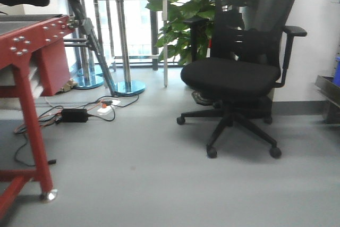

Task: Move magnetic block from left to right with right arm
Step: 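Turn the base past the chair toward the other mat area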

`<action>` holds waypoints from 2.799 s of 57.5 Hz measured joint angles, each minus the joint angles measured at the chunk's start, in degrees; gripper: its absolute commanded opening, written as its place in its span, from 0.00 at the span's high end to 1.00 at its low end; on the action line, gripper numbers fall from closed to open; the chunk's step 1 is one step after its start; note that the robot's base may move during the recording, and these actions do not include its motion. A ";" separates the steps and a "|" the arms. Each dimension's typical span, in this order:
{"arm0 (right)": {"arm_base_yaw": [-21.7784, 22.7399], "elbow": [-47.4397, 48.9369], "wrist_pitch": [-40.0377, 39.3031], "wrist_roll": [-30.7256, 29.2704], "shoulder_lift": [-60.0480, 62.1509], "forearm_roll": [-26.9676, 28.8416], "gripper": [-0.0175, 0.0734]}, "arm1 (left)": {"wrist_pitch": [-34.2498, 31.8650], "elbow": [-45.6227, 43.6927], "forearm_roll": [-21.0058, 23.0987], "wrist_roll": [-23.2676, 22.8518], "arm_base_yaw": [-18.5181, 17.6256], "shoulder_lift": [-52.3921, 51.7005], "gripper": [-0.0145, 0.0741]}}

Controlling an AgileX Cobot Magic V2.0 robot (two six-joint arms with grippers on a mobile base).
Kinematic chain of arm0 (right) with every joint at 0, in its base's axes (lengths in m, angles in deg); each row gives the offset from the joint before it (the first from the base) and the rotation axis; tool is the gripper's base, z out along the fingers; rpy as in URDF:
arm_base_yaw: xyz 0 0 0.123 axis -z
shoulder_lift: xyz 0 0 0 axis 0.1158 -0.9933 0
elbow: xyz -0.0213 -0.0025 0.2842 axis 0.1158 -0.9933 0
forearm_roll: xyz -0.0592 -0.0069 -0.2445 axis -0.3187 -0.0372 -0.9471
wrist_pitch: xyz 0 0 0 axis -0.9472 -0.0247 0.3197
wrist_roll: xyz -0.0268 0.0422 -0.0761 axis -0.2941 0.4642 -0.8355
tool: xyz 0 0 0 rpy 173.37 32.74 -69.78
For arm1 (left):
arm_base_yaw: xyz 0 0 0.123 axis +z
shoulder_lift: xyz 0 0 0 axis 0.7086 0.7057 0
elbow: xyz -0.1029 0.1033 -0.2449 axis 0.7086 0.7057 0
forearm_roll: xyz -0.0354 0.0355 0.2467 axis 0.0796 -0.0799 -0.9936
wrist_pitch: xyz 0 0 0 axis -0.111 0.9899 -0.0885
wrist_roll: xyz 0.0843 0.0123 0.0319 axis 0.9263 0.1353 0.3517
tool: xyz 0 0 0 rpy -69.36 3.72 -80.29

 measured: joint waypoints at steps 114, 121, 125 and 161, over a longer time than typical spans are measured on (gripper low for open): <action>0.00 0.00 0.00 0.00 0.00 0.00 0.56 | 0.00 0.00 0.00 0.00 0.00 0.00 0.98; 0.00 0.00 0.00 0.00 0.00 0.00 0.56 | 0.00 0.00 0.00 0.00 0.00 0.00 0.98; 0.00 0.00 0.00 0.00 0.00 0.00 0.56 | 0.00 0.00 0.00 0.00 0.00 0.00 0.98; 0.00 0.00 0.00 0.00 0.00 0.00 0.56 | 0.00 0.00 0.00 0.00 0.00 0.00 0.98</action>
